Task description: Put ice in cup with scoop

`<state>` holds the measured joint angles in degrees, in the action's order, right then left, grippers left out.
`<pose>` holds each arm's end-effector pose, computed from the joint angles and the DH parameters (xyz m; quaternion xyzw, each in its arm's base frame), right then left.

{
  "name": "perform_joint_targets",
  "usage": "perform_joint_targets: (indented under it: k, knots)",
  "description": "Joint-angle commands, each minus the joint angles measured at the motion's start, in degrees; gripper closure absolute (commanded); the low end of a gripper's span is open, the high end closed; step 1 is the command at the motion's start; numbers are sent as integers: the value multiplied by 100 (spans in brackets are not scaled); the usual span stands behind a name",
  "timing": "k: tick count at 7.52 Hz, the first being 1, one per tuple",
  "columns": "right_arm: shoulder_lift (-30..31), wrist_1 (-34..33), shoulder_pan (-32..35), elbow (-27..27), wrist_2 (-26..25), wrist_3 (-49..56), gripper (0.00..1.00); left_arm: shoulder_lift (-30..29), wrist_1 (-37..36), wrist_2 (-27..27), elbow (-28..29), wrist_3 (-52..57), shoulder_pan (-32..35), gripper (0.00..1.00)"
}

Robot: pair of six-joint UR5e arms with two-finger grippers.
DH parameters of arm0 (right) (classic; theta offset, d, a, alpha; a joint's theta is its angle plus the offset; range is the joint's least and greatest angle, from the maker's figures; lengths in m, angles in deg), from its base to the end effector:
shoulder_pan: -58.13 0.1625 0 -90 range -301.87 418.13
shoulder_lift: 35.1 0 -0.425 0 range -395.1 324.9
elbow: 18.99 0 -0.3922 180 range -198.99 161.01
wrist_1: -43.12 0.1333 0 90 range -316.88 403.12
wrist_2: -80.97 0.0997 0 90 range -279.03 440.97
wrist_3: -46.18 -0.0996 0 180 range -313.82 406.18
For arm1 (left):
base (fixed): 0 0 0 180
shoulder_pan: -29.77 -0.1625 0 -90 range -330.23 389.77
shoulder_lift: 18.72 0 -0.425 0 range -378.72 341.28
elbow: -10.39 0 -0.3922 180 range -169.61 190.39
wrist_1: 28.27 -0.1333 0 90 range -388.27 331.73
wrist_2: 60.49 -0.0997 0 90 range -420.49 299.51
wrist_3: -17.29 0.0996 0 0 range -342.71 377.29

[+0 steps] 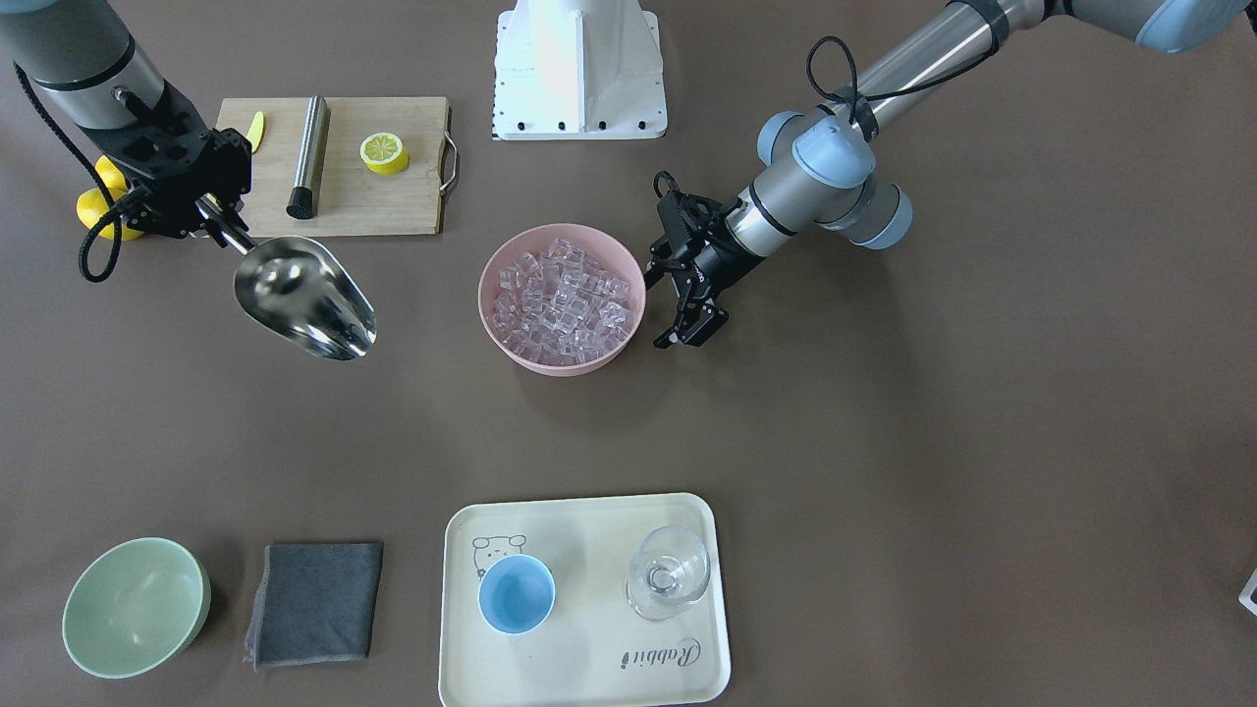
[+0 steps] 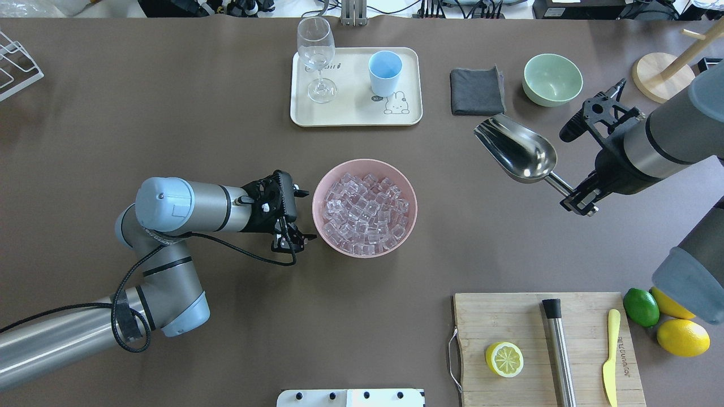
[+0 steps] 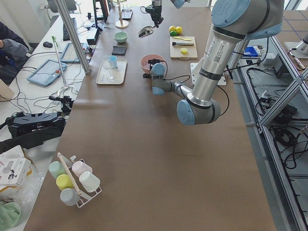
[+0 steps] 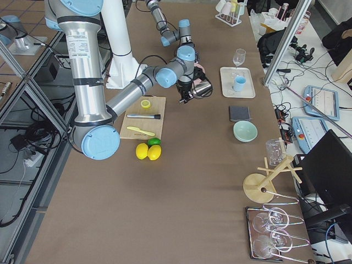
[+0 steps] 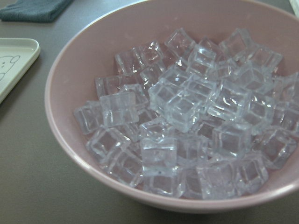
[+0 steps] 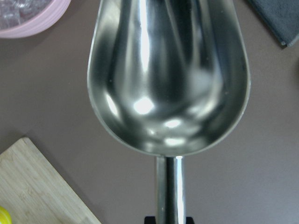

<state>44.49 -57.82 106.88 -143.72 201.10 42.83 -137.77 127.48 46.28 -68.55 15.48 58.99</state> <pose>-0.2567 -0.4191 0.3177 0.1684 -0.3376 -0.3720 0.8481 0.5468 -0.4257 0.3242 0.5078 0.4358 0.4473 0.5934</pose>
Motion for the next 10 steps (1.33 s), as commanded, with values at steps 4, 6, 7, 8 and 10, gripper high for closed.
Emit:
perform_joint_targets:
  k: [4, 6, 7, 8, 10]
  knots:
    - [-1320, -2706, -383, -237, -937, 3759, 100, -171, -1, 318, 89, -179, -56, 2]
    - [-2276, -3780, -463, 357, -1158, 4418, 100, -180, -1, 397, 124, -179, -56, 2]
    - [-2743, -3915, -463, 875, -1298, 4639, 100, -189, -1, 397, 124, -179, -56, 2]
    - [-3261, -4056, -463, 1429, -1395, 4781, 100, -189, -1, 397, 124, -179, -65, 2]
    - [-3784, -4127, -725, 2084, -1649, 4879, 100, -189, -1, 397, 124, -197, -56, 2]
